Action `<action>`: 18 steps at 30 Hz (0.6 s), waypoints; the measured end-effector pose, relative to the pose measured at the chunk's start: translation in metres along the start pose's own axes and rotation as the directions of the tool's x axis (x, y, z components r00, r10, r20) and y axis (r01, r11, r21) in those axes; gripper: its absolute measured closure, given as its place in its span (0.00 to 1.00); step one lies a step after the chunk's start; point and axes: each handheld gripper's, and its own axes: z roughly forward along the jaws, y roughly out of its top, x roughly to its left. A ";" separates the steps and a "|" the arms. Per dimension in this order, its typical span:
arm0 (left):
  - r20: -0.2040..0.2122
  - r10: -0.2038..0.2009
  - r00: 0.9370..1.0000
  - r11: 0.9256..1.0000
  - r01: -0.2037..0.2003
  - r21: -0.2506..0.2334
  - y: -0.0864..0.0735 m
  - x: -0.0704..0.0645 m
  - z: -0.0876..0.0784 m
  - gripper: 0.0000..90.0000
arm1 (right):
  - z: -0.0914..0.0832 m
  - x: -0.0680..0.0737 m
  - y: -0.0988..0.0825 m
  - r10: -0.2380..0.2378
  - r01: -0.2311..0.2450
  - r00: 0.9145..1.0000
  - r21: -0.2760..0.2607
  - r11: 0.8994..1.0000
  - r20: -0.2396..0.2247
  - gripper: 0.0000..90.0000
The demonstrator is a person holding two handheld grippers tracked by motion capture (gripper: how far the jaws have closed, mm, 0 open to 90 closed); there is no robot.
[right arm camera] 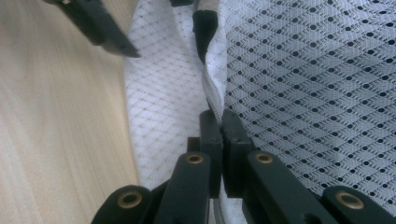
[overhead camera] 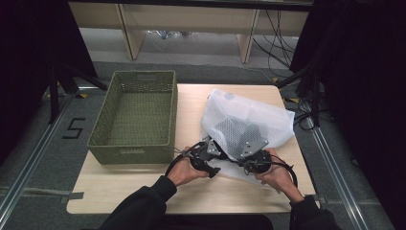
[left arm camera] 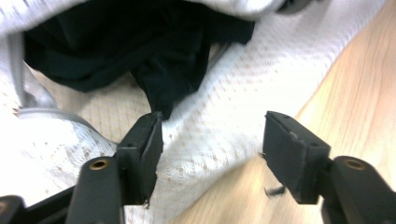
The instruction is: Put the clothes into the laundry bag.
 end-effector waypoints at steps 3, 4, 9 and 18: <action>0.019 -0.010 1.000 1.000 0.010 0.001 -0.004 0.003 0.003 0.37 | 0.002 -0.002 0.000 0.000 0.000 1.000 -0.003 1.000 0.004 1.00; 0.019 -0.023 1.000 1.000 0.023 -0.016 -0.004 0.002 0.005 0.37 | 0.004 -0.003 0.000 0.006 -0.006 1.000 -0.001 1.000 0.008 1.00; 0.002 0.013 1.000 1.000 -0.013 0.008 -0.004 0.001 0.007 0.40 | 0.008 -0.008 -0.001 0.009 -0.009 1.000 0.003 1.000 0.020 1.00; 0.004 0.051 0.999 0.998 -0.051 0.023 -0.003 -0.002 0.009 0.95 | 0.009 -0.008 0.001 0.020 -0.021 1.000 0.006 1.000 0.014 1.00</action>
